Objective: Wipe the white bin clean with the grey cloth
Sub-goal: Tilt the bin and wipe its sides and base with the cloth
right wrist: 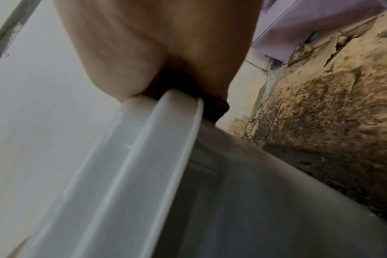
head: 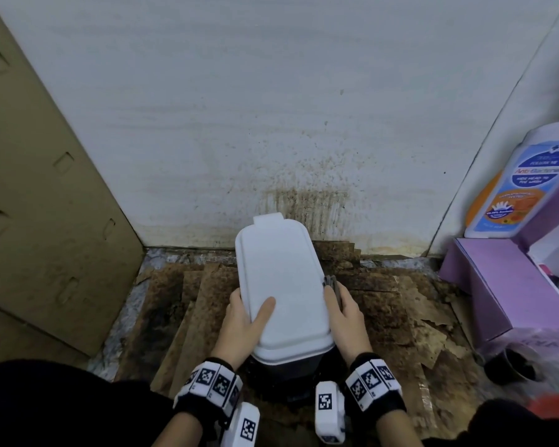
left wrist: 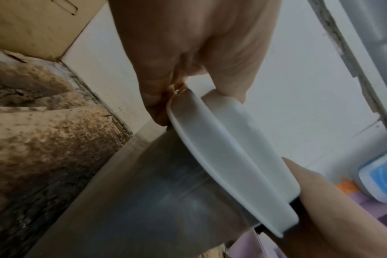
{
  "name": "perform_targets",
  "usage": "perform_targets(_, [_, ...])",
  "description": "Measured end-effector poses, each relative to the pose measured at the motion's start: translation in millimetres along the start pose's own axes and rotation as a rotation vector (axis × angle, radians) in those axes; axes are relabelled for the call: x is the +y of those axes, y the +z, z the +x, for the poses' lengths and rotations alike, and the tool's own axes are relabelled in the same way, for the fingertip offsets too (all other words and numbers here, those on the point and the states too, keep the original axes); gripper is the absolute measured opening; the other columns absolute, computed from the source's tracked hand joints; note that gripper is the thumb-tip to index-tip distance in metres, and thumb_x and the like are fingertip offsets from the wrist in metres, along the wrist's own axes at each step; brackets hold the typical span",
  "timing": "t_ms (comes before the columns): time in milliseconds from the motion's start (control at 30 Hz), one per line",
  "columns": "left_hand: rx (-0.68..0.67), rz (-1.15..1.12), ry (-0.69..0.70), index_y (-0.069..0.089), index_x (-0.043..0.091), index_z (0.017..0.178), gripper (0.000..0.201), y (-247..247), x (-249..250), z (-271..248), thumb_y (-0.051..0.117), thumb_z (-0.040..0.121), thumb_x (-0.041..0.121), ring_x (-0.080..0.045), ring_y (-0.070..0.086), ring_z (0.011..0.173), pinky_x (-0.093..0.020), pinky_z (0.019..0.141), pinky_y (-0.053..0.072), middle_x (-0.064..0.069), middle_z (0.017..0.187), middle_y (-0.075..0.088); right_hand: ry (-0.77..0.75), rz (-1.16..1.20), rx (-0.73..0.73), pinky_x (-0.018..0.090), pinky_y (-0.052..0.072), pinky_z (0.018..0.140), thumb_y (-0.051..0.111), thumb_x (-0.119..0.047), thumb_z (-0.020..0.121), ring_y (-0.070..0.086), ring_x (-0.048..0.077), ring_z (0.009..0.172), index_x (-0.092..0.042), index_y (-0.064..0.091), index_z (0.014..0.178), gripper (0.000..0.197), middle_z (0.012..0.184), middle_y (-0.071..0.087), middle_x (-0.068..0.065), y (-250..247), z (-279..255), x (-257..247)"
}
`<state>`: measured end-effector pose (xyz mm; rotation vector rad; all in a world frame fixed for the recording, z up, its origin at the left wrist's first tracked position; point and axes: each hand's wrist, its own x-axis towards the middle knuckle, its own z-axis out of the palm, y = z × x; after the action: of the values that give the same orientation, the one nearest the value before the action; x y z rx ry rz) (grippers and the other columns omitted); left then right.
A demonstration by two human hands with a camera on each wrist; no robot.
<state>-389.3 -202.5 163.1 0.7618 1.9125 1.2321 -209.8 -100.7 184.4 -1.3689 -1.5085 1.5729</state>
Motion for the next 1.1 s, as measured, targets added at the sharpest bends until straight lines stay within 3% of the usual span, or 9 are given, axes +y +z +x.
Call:
perform_targets(100, [-0.053, -0.049, 0.028, 0.034, 0.022, 0.146, 0.087, -7, 4, 1, 0.07, 0.079, 0.066, -0.007, 0.059, 0.117, -0.031, 0.096, 0.051, 0.008, 0.135, 0.056, -0.027, -0.003, 0.068, 0.037, 0.047, 0.103, 0.045, -0.049, 0.1, 0.056, 0.009, 0.116, -0.034, 0.044, 0.145, 0.047, 0.126, 0.059, -0.015, 7, -8, 0])
perform_targets(167, [-0.08, -0.064, 0.071, 0.04, 0.026, 0.143, 0.078, -14, 7, 4, 0.07, 0.081, 0.062, -0.003, 0.059, 0.117, -0.029, 0.098, 0.05, 0.012, 0.134, 0.058, -0.046, -0.003, 0.121, 0.036, 0.047, 0.103, 0.043, -0.046, 0.101, 0.057, 0.01, 0.114, -0.033, 0.044, 0.144, 0.044, 0.123, 0.06, -0.013, 16, -16, 2])
perform_targets(233, [-0.122, -0.085, 0.1, 0.045, 0.029, 0.141, 0.065, -23, 8, 7, 0.07, 0.085, 0.051, -0.002, 0.061, 0.119, -0.034, 0.103, 0.05, 0.014, 0.134, 0.061, -0.057, -0.015, 0.181, 0.035, 0.045, 0.105, 0.041, -0.047, 0.102, 0.055, 0.011, 0.118, -0.03, 0.043, 0.145, 0.046, 0.13, 0.058, -0.01, 27, -26, 8])
perform_targets(333, [-0.171, -0.084, 0.126, 0.047, 0.033, 0.143, 0.06, -29, 8, 9, 0.069, 0.09, 0.05, -0.005, 0.061, 0.122, -0.041, 0.105, 0.05, 0.017, 0.134, 0.063, -0.066, -0.013, 0.236, 0.042, 0.04, 0.112, 0.038, -0.052, 0.1, 0.045, 0.012, 0.134, -0.03, 0.033, 0.151, 0.056, 0.147, 0.047, -0.009, 40, -33, 19])
perform_targets(600, [-0.102, -0.077, 0.157, 0.051, 0.036, 0.134, 0.04, -22, 8, 1, 0.062, 0.096, 0.04, 0.002, 0.061, 0.117, -0.033, 0.103, 0.05, 0.025, 0.124, 0.066, -0.101, -0.015, 0.242, 0.041, 0.04, 0.113, 0.04, -0.044, 0.102, 0.046, 0.013, 0.132, -0.026, 0.038, 0.15, 0.051, 0.146, 0.049, -0.005, 38, -27, 11])
perform_targets(700, [-0.113, -0.066, 0.148, 0.048, 0.037, 0.137, 0.044, -22, 9, 0, 0.062, 0.095, 0.043, 0.003, 0.06, 0.119, -0.034, 0.105, 0.049, 0.026, 0.126, 0.065, -0.094, -0.014, 0.242, 0.04, 0.042, 0.11, 0.041, -0.042, 0.103, 0.048, 0.013, 0.128, -0.027, 0.039, 0.149, 0.049, 0.142, 0.051, -0.005, 35, -25, 9])
perform_targets(967, [-0.144, -0.023, 0.106, 0.041, 0.053, 0.141, 0.06, -24, 1, 4, 0.061, 0.087, 0.068, -0.013, 0.049, 0.134, -0.048, 0.11, 0.042, 0.021, 0.137, 0.058, -0.056, 0.044, 0.268, 0.042, 0.044, 0.108, 0.039, -0.038, 0.104, 0.054, 0.015, 0.121, -0.024, 0.048, 0.143, 0.042, 0.131, 0.059, -0.006, 30, -17, 18])
perform_targets(1033, [-0.149, -0.003, 0.085, 0.039, 0.055, 0.142, 0.063, -25, 2, 2, 0.06, 0.085, 0.072, -0.013, 0.05, 0.132, -0.046, 0.11, 0.042, 0.016, 0.137, 0.057, -0.008, 0.1, 0.302, 0.045, 0.043, 0.109, 0.041, -0.041, 0.103, 0.056, 0.019, 0.122, -0.024, 0.051, 0.14, 0.043, 0.133, 0.061, -0.001, 26, -13, 20])
perform_targets(1100, [-0.135, 0.025, 0.068, 0.034, 0.058, 0.144, 0.061, -25, 7, -1, 0.052, 0.088, 0.073, -0.011, 0.051, 0.128, -0.036, 0.109, 0.039, 0.013, 0.136, 0.051, -0.029, 0.117, 0.349, 0.04, 0.041, 0.111, 0.04, -0.039, 0.104, 0.053, 0.018, 0.125, -0.022, 0.049, 0.142, 0.043, 0.136, 0.058, -0.003, 23, -14, 17])
